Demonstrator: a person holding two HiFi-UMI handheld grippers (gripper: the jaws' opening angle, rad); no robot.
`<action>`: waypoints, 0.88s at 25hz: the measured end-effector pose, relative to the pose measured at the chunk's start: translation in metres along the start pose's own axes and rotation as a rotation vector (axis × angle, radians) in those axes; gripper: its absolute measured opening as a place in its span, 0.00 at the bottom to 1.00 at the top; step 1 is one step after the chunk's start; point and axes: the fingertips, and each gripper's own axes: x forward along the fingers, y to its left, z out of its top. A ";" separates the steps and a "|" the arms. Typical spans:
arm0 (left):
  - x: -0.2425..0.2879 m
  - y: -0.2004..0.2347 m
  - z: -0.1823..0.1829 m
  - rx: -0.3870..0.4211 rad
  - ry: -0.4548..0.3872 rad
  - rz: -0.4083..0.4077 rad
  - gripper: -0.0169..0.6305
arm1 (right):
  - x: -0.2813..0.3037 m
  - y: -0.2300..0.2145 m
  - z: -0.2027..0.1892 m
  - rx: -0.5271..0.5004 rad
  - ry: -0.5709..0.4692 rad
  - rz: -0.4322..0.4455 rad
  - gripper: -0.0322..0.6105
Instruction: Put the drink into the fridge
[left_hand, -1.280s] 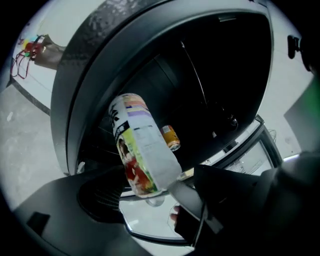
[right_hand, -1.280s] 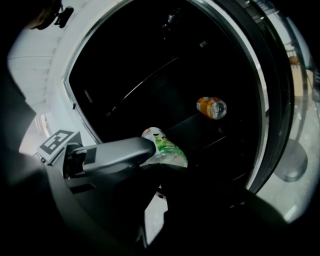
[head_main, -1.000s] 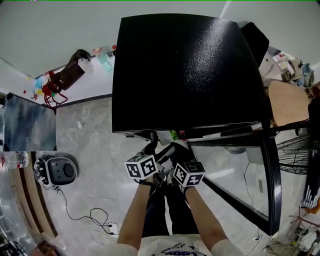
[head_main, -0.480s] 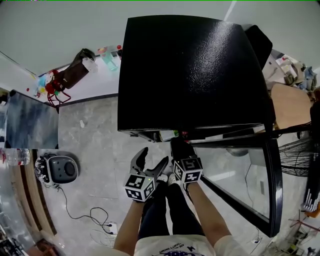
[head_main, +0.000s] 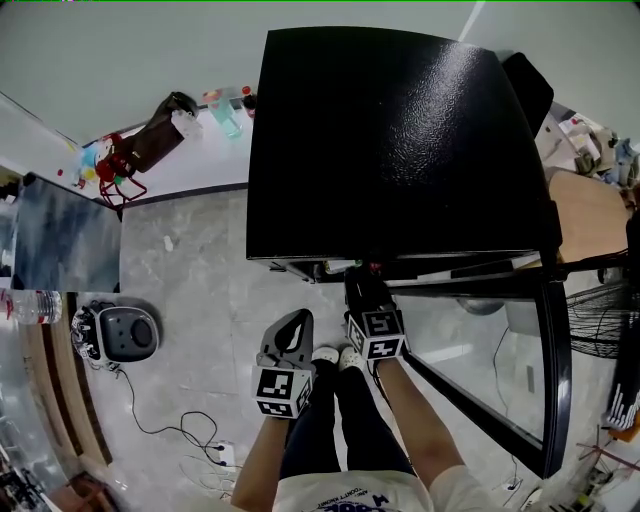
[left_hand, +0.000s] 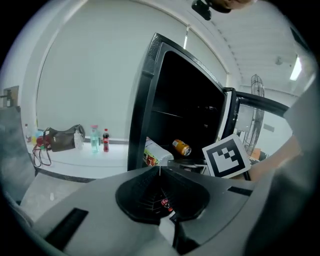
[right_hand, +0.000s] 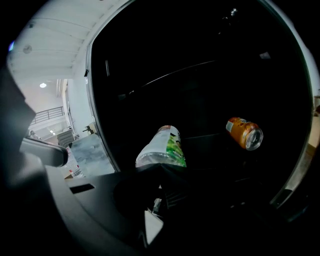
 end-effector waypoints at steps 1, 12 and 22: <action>-0.002 0.001 -0.001 -0.003 0.002 0.005 0.04 | 0.002 0.000 0.001 0.002 -0.003 -0.001 0.05; -0.013 0.014 -0.018 0.004 0.047 0.040 0.04 | 0.030 0.005 0.012 -0.079 0.010 0.021 0.05; -0.018 0.028 -0.024 -0.039 0.049 0.074 0.04 | 0.047 -0.004 0.014 -0.143 0.034 0.006 0.05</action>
